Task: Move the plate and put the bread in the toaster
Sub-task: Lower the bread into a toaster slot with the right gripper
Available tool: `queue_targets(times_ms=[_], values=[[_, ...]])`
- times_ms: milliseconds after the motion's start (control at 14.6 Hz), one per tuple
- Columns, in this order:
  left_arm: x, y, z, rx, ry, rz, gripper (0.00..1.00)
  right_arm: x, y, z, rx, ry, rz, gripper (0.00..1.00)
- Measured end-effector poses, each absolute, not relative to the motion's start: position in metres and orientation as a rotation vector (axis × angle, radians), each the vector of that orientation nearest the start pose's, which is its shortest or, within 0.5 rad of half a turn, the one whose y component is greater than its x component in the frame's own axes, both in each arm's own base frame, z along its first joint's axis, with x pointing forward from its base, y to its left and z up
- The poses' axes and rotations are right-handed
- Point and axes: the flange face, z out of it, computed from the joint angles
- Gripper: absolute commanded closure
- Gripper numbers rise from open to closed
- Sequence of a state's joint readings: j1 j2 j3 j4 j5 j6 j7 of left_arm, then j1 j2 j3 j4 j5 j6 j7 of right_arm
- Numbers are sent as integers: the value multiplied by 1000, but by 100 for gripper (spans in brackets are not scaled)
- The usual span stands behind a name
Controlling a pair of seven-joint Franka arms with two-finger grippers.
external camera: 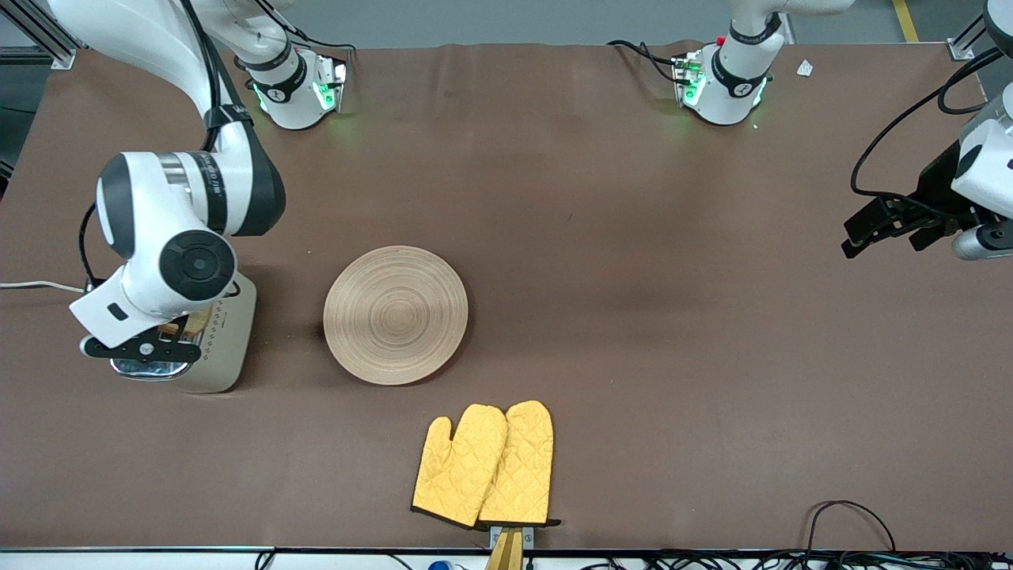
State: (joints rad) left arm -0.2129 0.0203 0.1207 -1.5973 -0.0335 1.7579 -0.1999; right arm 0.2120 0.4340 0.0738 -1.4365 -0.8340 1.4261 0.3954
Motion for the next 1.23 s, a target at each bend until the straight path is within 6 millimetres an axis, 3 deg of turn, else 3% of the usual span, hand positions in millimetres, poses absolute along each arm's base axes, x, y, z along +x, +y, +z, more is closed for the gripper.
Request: queue_targets(times_ms=[205, 411, 753, 821, 889, 958, 1026, 1095, 1232], values=[[576, -58, 622, -3180, -173, -227, 0, 646, 82, 412, 2086, -166, -126, 98], [576, -59, 623, -3176, -170, -229, 0, 646, 84, 370, 1964, -141, -109, 99], [576, -59, 623, -3175, -170, -230, 0, 633, 92, 349, 1895, -102, -160, 98], [576, -59, 623, -3175, -169, -231, 0, 628, 95, 340, 1883, -84, -179, 93], [576, -59, 623, -3175, -169, -231, 0, 621, 98, 330, 1871, -61, -197, 71], [576, -59, 623, -3175, -169, -231, 0, 616, 101, 322, 1860, -43, -205, 33], [576, -59, 623, -3175, -169, -231, 0, 615, 104, 319, 1850, -32, -201, 8], [576, -59, 623, -3175, -169, -231, 0, 615, 105, 321, 1845, -28, -191, 0], [576, -59, 623, -3175, -169, -231, 0, 619, 105, 323, 1856, -25, -172, 0]])
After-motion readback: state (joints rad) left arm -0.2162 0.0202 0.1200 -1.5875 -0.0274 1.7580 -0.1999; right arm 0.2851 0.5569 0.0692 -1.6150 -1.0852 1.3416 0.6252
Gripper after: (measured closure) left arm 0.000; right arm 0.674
